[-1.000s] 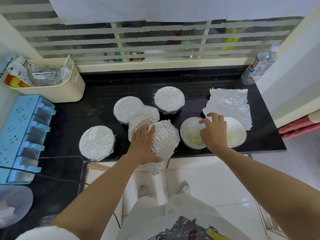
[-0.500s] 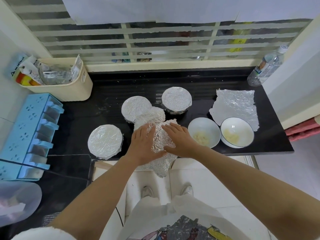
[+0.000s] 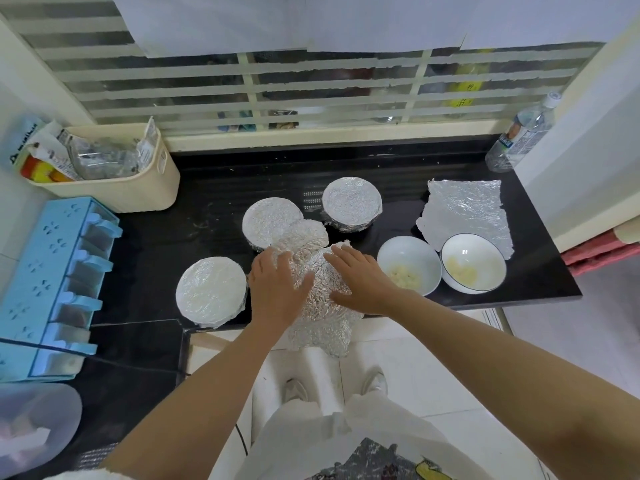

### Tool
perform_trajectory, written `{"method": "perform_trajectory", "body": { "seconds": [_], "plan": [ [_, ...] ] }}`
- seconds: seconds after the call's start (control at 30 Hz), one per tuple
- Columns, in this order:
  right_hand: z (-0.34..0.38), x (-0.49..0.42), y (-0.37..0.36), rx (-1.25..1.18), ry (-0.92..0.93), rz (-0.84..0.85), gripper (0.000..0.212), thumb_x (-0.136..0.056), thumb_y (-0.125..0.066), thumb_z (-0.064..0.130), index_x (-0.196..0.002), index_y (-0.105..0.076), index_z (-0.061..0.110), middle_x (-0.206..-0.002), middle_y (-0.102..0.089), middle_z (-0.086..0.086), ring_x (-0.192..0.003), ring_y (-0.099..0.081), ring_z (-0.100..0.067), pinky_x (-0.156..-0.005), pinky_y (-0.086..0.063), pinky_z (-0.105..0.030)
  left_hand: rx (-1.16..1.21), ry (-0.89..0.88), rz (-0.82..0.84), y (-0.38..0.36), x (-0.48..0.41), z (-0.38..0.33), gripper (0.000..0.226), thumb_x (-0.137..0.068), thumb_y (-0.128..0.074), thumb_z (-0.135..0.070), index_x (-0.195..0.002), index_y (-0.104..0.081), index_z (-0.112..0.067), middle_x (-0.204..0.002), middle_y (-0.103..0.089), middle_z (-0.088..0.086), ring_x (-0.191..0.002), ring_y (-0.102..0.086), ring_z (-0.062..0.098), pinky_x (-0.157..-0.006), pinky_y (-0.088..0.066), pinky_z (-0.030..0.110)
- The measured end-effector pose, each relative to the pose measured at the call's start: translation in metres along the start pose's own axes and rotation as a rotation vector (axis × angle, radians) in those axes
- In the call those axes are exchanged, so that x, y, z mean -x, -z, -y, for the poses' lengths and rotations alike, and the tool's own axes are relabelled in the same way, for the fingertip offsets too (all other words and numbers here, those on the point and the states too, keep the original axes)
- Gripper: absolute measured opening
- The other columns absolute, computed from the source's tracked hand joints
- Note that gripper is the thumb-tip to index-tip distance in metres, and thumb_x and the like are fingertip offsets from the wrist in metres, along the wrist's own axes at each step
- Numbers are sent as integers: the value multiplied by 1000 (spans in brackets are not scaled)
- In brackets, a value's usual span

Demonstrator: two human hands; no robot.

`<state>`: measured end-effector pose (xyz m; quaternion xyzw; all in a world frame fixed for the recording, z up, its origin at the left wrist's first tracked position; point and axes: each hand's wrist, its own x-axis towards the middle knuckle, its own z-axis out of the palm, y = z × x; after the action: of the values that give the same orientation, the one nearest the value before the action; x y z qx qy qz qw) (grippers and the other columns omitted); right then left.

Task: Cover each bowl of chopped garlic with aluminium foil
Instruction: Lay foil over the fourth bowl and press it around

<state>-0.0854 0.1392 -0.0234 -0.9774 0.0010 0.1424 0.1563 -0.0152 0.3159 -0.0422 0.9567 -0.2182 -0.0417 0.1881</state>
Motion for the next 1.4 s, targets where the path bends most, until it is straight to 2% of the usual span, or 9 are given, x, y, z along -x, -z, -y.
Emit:
{"method": "perform_trajectory", "body": {
  "seconds": [0.2,0.37,0.47,0.67,0.87,0.97,1.1,1.2,1.4],
  "plan": [
    [-5,0,-2,21,5,46,71,-92,-57,41,-151,-24,19,-162,-10,-3,-149,-7,-22,-120,-13,-42,689,640,161,8,-21,8,36,-93,-60,-30,-116,-50,-5,-90,-58,3,-80,-57,18,-72,-43,32],
    [-12,-7,4,-26,10,36,65,-93,-57,39,-148,-31,19,-160,-17,-2,-148,-14,-21,-117,-20,-41,782,703,147,4,-24,19,33,-89,-67,-21,-111,-54,-1,-88,-61,6,-70,-54,15,-64,-44,30],
    [-14,-10,5,-45,17,55,67,-94,-55,42,-150,-28,18,-161,-16,-2,-148,-16,-21,-117,-20,-42,908,772,299,5,-21,19,20,-91,-63,-18,-97,-62,0,-90,-64,15,-74,-60,26,-74,-55,41],
    [-19,-15,7,-29,44,118,78,-92,-46,61,-154,-19,21,-162,-13,-1,-148,-15,-21,-119,-17,-46,873,808,621,15,-9,7,29,-91,-64,-25,-69,-52,-10,-59,-56,4,-54,-53,19,-60,-49,27],
    [-25,-15,9,4,92,162,86,-89,-47,64,-155,-13,21,-163,-6,-1,-149,-11,-20,-120,-13,-44,744,786,714,9,-4,9,35,-91,-66,-41,-93,-56,-8,-81,-56,6,-62,-60,19,-65,-51,30],
    [-26,-18,8,18,96,164,87,-90,-49,62,-155,-10,21,-163,-4,0,-149,-9,-20,-120,-12,-43,740,793,654,0,-3,10,41,-91,-64,-46,-93,-57,-6,-81,-57,8,-62,-57,20,-63,-47,29],
    [-25,-23,9,28,117,152,87,-90,-52,59,-155,-8,22,-163,-4,0,-149,-9,-20,-119,-12,-42,437,563,294,-2,-8,7,46,-91,-57,-56,-96,-51,-10,-82,-56,1,-79,-54,22,-71,-38,31],
    [-23,-25,10,32,157,140,83,-89,-54,56,-154,-13,25,-163,-8,-1,-149,-11,-21,-119,-14,-43,641,541,166,-1,-19,0,55,-89,-62,-56,-106,-54,-5,-82,-53,-2,-77,-52,17,-68,-36,30],
    [-24,-29,13,6,194,135,73,-88,-59,50,-149,-27,29,-159,-19,-2,-146,-17,-21,-118,-17,-44,831,722,106,-9,-32,-6,50,-96,-60,-31,-60,-29,-15,-58,-26,-1,-54,-25,15,-53,-19,30]
  ]
}}
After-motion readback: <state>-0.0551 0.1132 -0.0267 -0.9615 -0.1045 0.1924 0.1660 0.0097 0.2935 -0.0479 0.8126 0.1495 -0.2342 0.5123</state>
